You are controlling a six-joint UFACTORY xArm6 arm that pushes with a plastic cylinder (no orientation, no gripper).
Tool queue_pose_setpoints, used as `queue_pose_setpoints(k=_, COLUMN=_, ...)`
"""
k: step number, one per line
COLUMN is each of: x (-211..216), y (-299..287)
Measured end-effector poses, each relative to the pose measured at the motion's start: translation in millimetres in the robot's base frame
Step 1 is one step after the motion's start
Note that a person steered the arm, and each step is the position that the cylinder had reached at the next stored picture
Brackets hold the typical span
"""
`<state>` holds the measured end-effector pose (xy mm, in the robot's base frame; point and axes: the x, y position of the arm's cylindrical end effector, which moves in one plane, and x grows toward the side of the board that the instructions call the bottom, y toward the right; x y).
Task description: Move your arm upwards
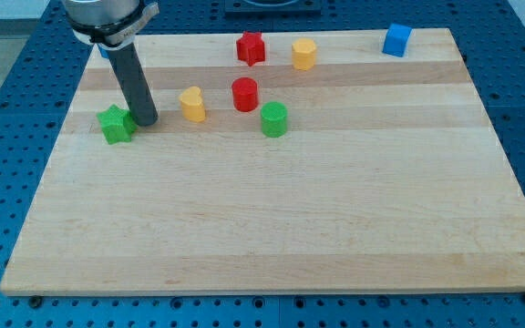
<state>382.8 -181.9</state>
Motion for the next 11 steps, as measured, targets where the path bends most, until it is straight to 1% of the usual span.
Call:
queue_pose_setpoints(k=1, x=0, y=0)
queue_pose_setpoints(k=3, x=11, y=52)
queue_pose_setpoints(k=4, x=9, y=50)
queue_pose_setpoints(k=5, x=9, y=32)
queue_pose_setpoints(k=6, x=-5, y=10)
queue_pose_setpoints(k=8, x=-83, y=8)
queue_pose_setpoints(k=9, x=-120, y=27)
queue_pose_setpoints(k=11, x=-118, y=45)
